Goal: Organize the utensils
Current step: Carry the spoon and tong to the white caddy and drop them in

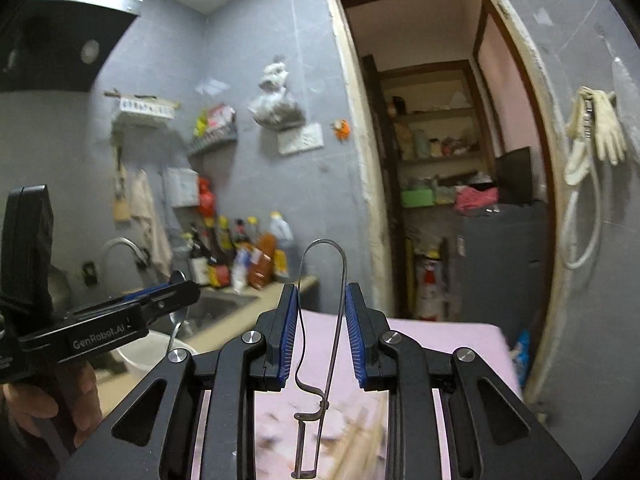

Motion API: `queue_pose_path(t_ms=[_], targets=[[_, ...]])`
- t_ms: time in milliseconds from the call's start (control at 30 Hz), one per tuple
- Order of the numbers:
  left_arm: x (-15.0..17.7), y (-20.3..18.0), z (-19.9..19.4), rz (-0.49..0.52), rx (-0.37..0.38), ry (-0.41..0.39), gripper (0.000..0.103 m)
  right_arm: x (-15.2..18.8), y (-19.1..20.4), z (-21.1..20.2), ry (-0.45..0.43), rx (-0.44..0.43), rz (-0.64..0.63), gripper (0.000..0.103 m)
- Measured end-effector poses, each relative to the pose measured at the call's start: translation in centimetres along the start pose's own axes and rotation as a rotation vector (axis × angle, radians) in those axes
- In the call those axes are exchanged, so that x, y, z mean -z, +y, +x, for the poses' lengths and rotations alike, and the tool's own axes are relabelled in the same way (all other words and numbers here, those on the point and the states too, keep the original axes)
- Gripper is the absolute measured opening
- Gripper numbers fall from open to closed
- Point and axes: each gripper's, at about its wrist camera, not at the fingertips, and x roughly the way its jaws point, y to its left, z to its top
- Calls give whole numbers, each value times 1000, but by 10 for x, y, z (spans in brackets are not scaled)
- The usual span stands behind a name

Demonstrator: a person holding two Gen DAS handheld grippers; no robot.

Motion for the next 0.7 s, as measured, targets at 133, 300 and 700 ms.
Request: queue_pose_path(t_ms=[133, 300, 700], targets=[[-11, 30, -10, -11, -119, -52, 29, -10, 27, 18, -32, -90, -7, 21], [-18, 82, -12, -48, -261, -99, 29, -17, 59, 49, -50, -191, 2, 21], [5, 152, 22, -101, -366, -59, 29, 2, 100, 100, -19, -244, -12, 22]])
